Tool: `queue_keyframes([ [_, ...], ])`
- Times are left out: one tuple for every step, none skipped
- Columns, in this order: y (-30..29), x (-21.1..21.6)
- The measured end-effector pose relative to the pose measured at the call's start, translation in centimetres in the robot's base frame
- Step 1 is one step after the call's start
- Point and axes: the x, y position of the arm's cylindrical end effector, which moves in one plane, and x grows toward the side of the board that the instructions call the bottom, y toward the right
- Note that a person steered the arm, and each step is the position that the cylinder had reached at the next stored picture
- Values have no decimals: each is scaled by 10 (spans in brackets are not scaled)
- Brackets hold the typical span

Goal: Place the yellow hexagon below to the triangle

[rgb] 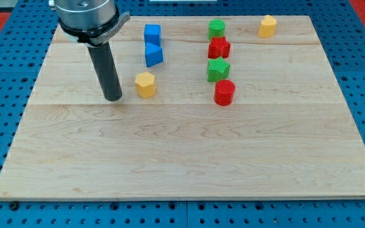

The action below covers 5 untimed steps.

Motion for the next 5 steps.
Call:
queue_keyframes([
  [4,8],
  [23,7],
  [43,3],
  [44,-29],
  [6,1],
])
